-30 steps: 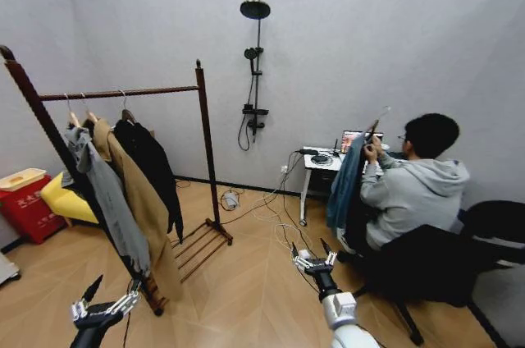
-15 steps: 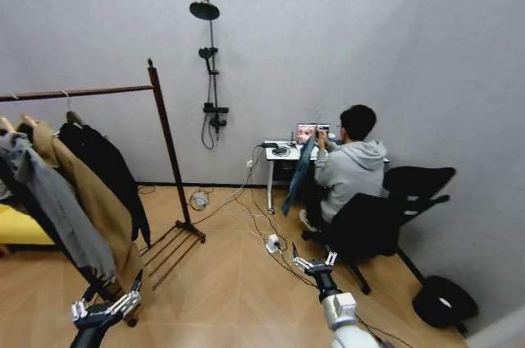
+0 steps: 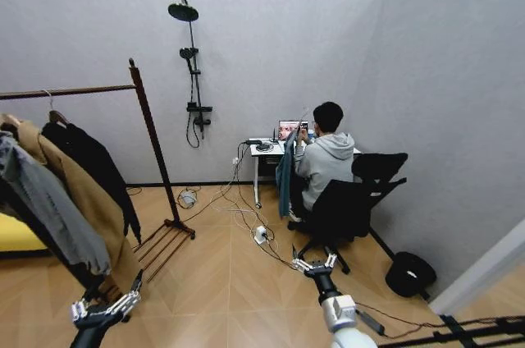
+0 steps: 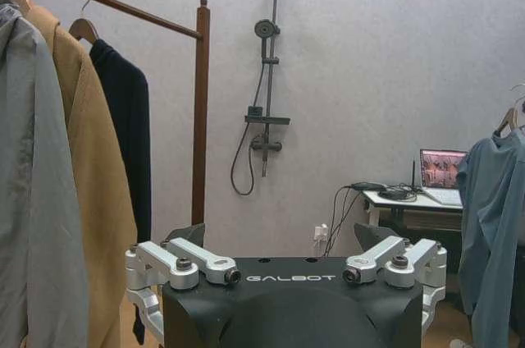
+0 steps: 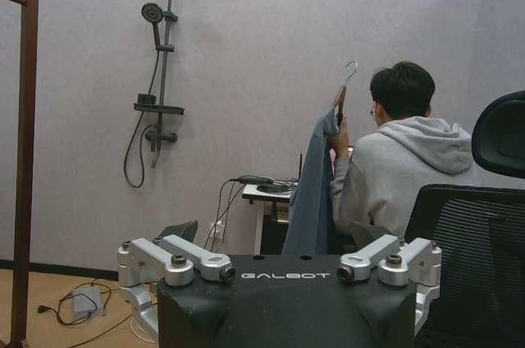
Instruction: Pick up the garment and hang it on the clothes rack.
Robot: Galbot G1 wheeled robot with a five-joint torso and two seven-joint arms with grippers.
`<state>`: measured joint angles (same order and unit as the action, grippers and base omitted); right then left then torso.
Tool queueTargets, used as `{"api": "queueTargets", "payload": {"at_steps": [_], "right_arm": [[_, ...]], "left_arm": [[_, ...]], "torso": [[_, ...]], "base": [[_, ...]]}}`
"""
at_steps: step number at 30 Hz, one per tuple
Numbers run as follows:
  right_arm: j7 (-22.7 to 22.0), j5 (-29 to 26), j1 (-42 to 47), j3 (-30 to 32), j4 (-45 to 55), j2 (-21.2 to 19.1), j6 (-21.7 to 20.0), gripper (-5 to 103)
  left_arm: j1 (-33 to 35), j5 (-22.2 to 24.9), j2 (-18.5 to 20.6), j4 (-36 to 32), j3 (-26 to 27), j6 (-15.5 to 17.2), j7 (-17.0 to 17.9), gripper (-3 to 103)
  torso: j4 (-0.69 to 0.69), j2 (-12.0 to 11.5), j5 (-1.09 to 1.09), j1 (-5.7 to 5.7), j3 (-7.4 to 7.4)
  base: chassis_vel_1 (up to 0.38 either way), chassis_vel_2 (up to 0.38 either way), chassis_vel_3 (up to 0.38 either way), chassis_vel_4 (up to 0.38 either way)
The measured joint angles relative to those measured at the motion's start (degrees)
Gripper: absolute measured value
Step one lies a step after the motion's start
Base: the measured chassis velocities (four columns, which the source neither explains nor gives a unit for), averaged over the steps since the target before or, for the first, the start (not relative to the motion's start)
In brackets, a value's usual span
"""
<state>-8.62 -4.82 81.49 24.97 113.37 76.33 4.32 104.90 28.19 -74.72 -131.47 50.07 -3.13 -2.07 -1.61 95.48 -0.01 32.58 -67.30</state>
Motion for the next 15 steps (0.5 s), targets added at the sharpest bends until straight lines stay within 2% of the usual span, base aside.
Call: {"api": "queueTargets", "payload": {"at_steps": [15], "right_arm": [[0.1, 0.2, 0.0, -0.2, -0.7, 0.1, 0.4, 100]], "left_arm": [[0.0, 0.0, 0.0, 0.0, 0.0, 0.0, 0.0, 100]], "torso": [[-0.01, 0.0, 0.01, 0.01, 0.0]], "base": [[0.073, -0.097, -0.092, 0.072]]}}
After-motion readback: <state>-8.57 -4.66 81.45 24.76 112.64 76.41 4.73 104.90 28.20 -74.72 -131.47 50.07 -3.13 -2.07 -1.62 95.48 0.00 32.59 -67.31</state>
